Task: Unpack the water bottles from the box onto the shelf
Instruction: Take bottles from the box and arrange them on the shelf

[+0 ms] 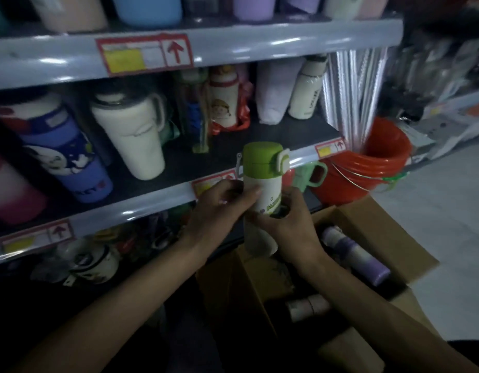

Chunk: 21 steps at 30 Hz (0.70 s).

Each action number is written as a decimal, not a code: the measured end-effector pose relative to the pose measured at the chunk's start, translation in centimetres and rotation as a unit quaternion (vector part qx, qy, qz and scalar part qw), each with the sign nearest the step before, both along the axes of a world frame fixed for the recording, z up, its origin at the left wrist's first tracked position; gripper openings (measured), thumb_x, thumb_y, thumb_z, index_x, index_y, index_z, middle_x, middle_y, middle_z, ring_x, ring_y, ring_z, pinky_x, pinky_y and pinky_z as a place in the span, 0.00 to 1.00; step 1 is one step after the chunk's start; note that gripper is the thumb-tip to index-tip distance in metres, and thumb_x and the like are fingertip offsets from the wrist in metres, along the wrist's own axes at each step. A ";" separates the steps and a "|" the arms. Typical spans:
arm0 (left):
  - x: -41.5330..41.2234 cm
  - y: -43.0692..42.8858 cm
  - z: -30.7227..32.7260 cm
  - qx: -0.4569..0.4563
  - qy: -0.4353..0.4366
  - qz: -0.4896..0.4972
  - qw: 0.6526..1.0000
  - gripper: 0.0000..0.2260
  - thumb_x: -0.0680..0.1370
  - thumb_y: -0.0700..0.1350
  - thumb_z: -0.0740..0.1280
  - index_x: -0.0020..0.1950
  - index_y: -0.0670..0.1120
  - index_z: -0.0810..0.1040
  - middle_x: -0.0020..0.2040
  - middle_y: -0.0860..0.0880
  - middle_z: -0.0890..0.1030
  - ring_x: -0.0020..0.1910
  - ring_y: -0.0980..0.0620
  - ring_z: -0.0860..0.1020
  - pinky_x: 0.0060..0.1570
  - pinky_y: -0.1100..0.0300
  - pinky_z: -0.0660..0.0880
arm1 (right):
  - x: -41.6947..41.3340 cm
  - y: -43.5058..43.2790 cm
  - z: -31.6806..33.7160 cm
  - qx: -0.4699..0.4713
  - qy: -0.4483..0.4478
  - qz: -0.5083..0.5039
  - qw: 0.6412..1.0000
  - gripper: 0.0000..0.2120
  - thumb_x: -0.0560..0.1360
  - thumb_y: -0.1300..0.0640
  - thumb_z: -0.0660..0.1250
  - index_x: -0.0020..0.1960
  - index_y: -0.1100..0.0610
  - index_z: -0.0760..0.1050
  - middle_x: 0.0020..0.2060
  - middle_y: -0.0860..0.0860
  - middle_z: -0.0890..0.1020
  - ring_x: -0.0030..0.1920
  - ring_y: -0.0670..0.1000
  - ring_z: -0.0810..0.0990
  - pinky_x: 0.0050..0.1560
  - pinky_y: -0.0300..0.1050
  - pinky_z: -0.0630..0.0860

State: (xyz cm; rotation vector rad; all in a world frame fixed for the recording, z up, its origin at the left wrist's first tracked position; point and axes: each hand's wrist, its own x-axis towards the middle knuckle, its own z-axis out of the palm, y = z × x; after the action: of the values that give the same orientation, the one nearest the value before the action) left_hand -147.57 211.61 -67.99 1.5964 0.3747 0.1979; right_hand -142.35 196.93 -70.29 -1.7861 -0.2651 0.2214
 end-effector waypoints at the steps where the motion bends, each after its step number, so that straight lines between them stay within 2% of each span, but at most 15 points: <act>1: 0.0 0.3 0.2 0.022 -0.017 -0.002 1.000 0.14 0.74 0.59 0.75 0.54 0.54 0.83 0.48 0.54 0.87 0.51 0.54 0.85 0.51 0.53 0.79 | 0.3 0.8 0.2 0.000 -0.027 -0.001 1.000 0.28 0.67 0.55 0.82 0.62 0.52 0.71 0.53 0.47 0.82 0.53 0.43 0.82 0.53 0.46 0.81; 3: 0.2 0.8 0.3 0.077 -0.046 0.015 0.996 0.20 0.69 0.64 0.75 0.55 0.55 0.80 0.50 0.54 0.86 0.51 0.57 0.84 0.50 0.55 0.80 | 0.8 2.3 0.6 -0.007 -0.082 -0.007 0.997 0.28 0.67 0.53 0.81 0.61 0.50 0.71 0.52 0.42 0.82 0.53 0.40 0.81 0.52 0.43 0.80; 5: 0.3 1.4 0.2 0.145 -0.064 0.054 0.986 0.25 0.66 0.66 0.74 0.57 0.54 0.78 0.53 0.55 0.84 0.50 0.61 0.82 0.47 0.62 0.79 | 1.1 4.0 1.1 -0.013 -0.130 -0.019 0.991 0.25 0.69 0.55 0.79 0.62 0.49 0.71 0.49 0.38 0.81 0.51 0.37 0.81 0.47 0.37 0.79; 7: 0.6 2.0 0.5 0.190 -0.083 0.083 0.975 0.29 0.66 0.63 0.76 0.62 0.52 0.76 0.56 0.54 0.81 0.52 0.63 0.80 0.47 0.68 0.78 | 1.3 5.8 1.4 -0.002 -0.166 -0.028 0.986 0.21 0.73 0.59 0.75 0.62 0.51 0.70 0.46 0.39 0.82 0.47 0.38 0.81 0.43 0.41 0.79; 9: 1.1 3.1 0.9 0.182 -0.110 0.112 0.971 0.28 0.68 0.58 0.79 0.64 0.51 0.76 0.58 0.53 0.80 0.55 0.62 0.80 0.48 0.70 0.77 | 1.6 7.6 1.4 0.008 -0.183 -0.029 0.983 0.20 0.73 0.60 0.74 0.61 0.55 0.70 0.45 0.39 0.81 0.46 0.40 0.81 0.43 0.47 0.79; 11: 1.6 4.7 1.3 0.185 -0.133 0.135 0.964 0.27 0.70 0.59 0.77 0.65 0.51 0.76 0.59 0.53 0.81 0.57 0.60 0.80 0.53 0.64 0.79 | 1.9 9.1 1.8 0.021 -0.186 -0.010 0.982 0.24 0.70 0.57 0.76 0.62 0.57 0.69 0.47 0.39 0.82 0.49 0.42 0.83 0.45 0.48 0.81; 13: 2.0 6.1 1.6 0.206 -0.150 0.147 0.956 0.27 0.72 0.61 0.74 0.66 0.52 0.77 0.59 0.54 0.82 0.59 0.58 0.80 0.57 0.56 0.80 | 2.4 10.2 2.3 0.035 -0.195 0.020 0.980 0.29 0.67 0.53 0.75 0.64 0.59 0.69 0.52 0.44 0.83 0.54 0.45 0.84 0.49 0.47 0.82; 15: 2.4 7.2 1.9 0.198 -0.161 0.154 0.955 0.26 0.73 0.59 0.75 0.68 0.51 0.78 0.60 0.54 0.83 0.59 0.58 0.81 0.59 0.53 0.80 | 3.1 10.7 2.7 0.035 -0.211 0.045 0.976 0.29 0.68 0.57 0.77 0.65 0.61 0.69 0.55 0.46 0.83 0.56 0.44 0.83 0.51 0.40 0.80; 17: 2.9 8.0 2.2 0.171 -0.169 0.151 0.959 0.26 0.74 0.55 0.77 0.69 0.50 0.78 0.61 0.54 0.84 0.59 0.59 0.81 0.59 0.53 0.80 | 3.9 11.1 3.1 0.022 -0.223 0.054 0.973 0.25 0.70 0.64 0.76 0.64 0.61 0.71 0.52 0.43 0.82 0.53 0.39 0.82 0.49 0.33 0.77; 18: 3.1 8.4 2.3 0.167 -0.172 0.148 0.959 0.26 0.74 0.54 0.77 0.70 0.50 0.77 0.61 0.54 0.84 0.60 0.59 0.81 0.59 0.53 0.80 | 4.4 11.3 3.2 0.014 -0.228 0.051 0.972 0.22 0.71 0.64 0.75 0.63 0.60 0.72 0.50 0.43 0.82 0.50 0.39 0.82 0.48 0.33 0.76; 19: 3.3 8.7 2.4 0.169 -0.176 0.145 0.959 0.27 0.74 0.53 0.77 0.71 0.50 0.76 0.62 0.54 0.84 0.60 0.59 0.81 0.60 0.54 0.80 | 4.8 11.6 3.2 0.011 -0.230 0.045 0.972 0.21 0.71 0.64 0.75 0.61 0.58 0.73 0.49 0.45 0.82 0.49 0.40 0.82 0.47 0.36 0.77; 21: 3.6 9.0 2.6 0.173 -0.180 0.144 0.957 0.28 0.74 0.52 0.77 0.72 0.50 0.75 0.63 0.55 0.83 0.62 0.59 0.80 0.60 0.56 0.79 | 5.4 12.5 3.3 0.022 -0.225 0.031 0.974 0.23 0.70 0.59 0.75 0.63 0.54 0.74 0.53 0.49 0.84 0.53 0.48 0.84 0.51 0.50 0.82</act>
State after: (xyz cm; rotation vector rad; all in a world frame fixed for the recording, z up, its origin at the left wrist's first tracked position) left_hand -143.93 220.65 -65.35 1.7992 0.2955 0.8042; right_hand -136.96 209.46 -66.96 -1.7698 -0.6445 -0.1500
